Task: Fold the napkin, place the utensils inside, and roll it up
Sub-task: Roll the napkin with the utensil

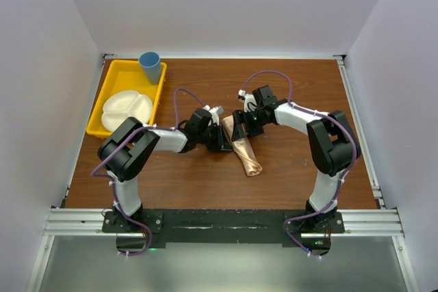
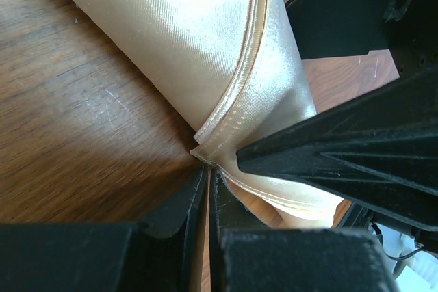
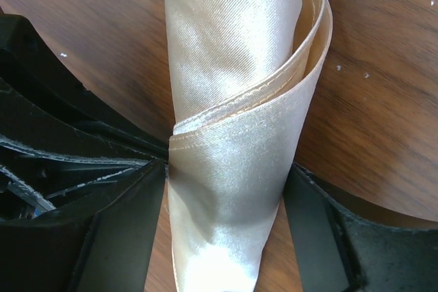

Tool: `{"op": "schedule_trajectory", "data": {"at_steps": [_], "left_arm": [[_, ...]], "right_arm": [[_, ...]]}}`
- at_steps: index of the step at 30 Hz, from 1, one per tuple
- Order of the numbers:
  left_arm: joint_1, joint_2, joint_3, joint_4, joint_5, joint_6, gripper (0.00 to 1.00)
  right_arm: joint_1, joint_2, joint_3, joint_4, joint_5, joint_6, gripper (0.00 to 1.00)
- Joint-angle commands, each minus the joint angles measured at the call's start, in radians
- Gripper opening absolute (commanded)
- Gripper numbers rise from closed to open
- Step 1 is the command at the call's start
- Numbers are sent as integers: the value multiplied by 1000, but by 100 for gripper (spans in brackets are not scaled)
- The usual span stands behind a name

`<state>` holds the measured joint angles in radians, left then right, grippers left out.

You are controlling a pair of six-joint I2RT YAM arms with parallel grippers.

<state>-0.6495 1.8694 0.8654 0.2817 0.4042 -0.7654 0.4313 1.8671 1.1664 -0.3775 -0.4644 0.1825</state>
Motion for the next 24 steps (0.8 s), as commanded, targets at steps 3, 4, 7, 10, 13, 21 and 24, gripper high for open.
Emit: {"op": "schedule_trajectory", "data": {"at_steps": [3,4,7,10,13,21,24], "left_arm": [[-4,-96,-34,-62,-50,29,10],[-4,-113,-35,-68,-53,31,10],[1,-177,-37,-101,-61,35,10],[13,-240,-39,-133,-65,43,10],[39,-297,-49,-157,-71,51,10],[86,-358,-40,-193,-68,67,10],[88,-358,-43,-188,-64,64,10]], "right_arm": [[23,30,-70,34,46,3,66],[27,33,-73,35,61,3,65],[40,43,-83,54,69,17,61],[52,40,-93,71,98,32,55],[52,41,-102,81,130,54,39],[47,55,-96,103,188,132,5],[29,61,-65,101,231,176,0]]}}
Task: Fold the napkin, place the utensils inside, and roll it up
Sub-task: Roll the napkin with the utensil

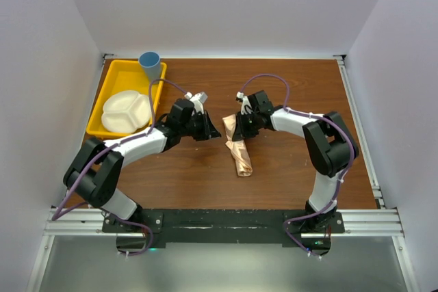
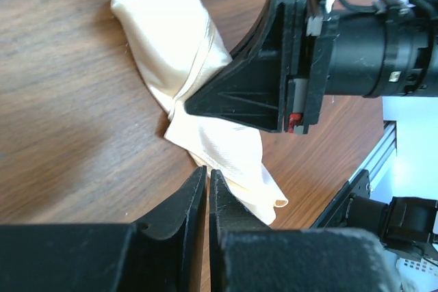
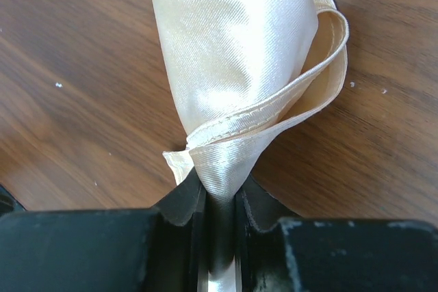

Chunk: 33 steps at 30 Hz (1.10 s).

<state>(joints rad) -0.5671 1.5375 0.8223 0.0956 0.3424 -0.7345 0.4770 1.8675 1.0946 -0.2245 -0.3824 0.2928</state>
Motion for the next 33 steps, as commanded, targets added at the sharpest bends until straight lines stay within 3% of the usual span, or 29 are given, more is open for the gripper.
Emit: {"op": "schedule_trajectory", "data": {"at_steps": [1,12,17,22,29,33], "left_arm": [[6,-25,-2,3,3,32,10],[6,-31,-15,30,24,23,10],[4,-33,-29,52,40,11,10],[4,2,-22,119,93,-8,10],[6,116,90,259,161,-80,10],[4,203,193,349,188,-120,10]], "right_arm": [[-31,65,14,-50,154,80,0],[-330,137,83,120,174,302,0],[-452,235,218,155,149,362,0],[-469,324,353,162,100,367,4],[-474,363,360,255,57,449,11],[-474,389,360,306,33,509,21]]}}
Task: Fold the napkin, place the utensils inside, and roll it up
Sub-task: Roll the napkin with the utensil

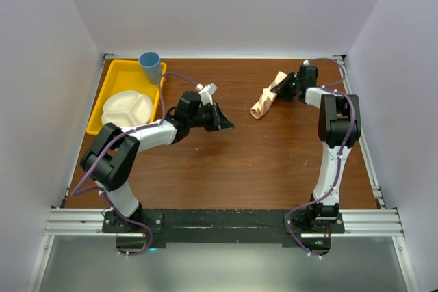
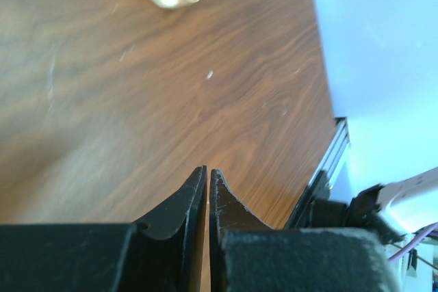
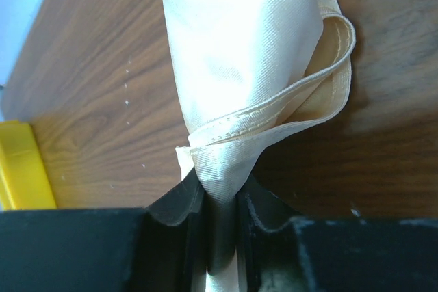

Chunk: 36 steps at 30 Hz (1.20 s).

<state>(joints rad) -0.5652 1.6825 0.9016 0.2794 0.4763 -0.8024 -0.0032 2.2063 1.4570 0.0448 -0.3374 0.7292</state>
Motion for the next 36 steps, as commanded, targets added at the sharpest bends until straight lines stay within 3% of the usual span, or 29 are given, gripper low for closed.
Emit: {"op": "schedule_trajectory", "data": {"at_steps": [1,2,3,6,14,21,27,33,36], "left_arm": [[4,101,137,176,62,-55,10],[2,124,189,187,68,-57,10],[4,149,216,198,77,-58,10],[7,261,318,219,102,-66,11],[7,439,532,236,108,-50,11],[1,568,672,283,117,-35,10],[-18,707,829,303,125,-67,8],[-39,816,997,270,137,-78,5],[-50,847,1026,256,143,-75,5]], "right_arm": [[8,55,11,29,-12,78,23],[5,55,16,20,-11,79,28],[6,50,16,18,-6,78,40],[6,38,22,0,5,58,54],[-30,24,31,-42,-5,-2,72],[-61,-62,29,-200,40,-148,91],[-69,-117,97,-284,46,-229,90],[-67,-94,215,-275,3,-260,77],[-60,-53,287,-287,-52,-261,64]]}}
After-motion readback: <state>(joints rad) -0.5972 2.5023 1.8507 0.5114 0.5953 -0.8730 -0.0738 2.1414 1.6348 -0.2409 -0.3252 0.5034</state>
